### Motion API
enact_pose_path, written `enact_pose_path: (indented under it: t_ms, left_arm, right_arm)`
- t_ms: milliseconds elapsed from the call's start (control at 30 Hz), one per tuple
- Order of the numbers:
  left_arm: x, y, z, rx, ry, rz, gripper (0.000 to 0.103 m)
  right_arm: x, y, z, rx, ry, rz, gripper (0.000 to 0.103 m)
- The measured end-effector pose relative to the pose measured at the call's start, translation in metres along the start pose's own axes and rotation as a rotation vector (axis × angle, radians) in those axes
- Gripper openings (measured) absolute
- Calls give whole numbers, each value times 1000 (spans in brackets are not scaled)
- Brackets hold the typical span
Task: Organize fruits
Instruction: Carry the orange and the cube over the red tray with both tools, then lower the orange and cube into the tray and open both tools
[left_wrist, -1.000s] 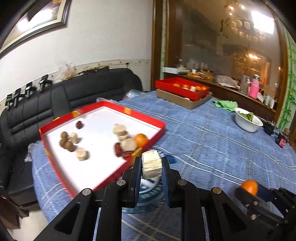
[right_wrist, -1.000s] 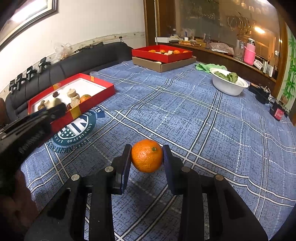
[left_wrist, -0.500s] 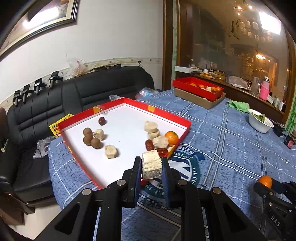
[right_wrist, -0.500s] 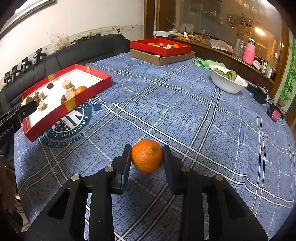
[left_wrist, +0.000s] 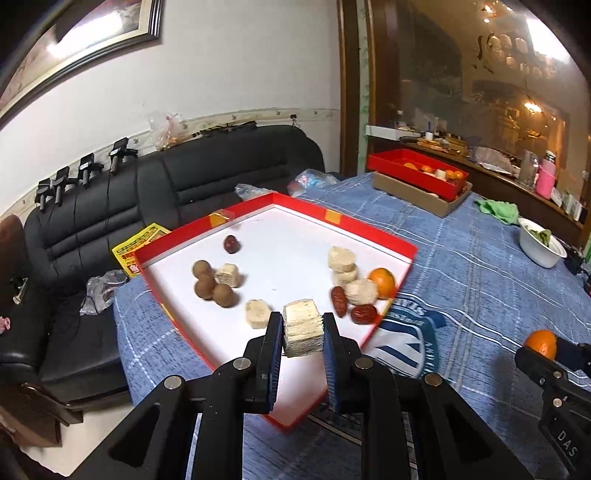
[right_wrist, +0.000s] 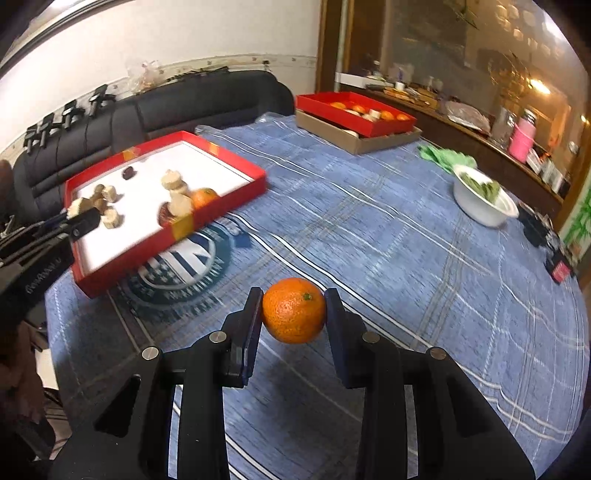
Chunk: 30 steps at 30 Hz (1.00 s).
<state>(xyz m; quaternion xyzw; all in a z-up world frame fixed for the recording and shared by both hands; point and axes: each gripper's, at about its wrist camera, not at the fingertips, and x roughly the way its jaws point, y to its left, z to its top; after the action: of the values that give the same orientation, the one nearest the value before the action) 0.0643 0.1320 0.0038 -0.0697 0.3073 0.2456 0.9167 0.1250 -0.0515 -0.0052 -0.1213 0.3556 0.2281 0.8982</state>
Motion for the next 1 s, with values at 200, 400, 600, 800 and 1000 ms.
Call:
enact_pose_path:
  t_ms: [200,400,600,800,1000]
  left_arm:
    - [15,24,18,-6,8,57,19]
    - [40,54,42,-31,35,95,19]
    - [72,76,66,-52,83,104,19]
    - [102,77,74,-57,146,83,19]
    - [121,70,74,-43,182,67,19]
  right_arm:
    - [4,36,29,-52,-30,52,33]
    - [19,73,67,-80,-54,119,33]
    - [50,100,99,-84,-38,157,33]
    - [80,115,122,-87,-18,181,33]
    - [108,119,136,-82,8,184,33]
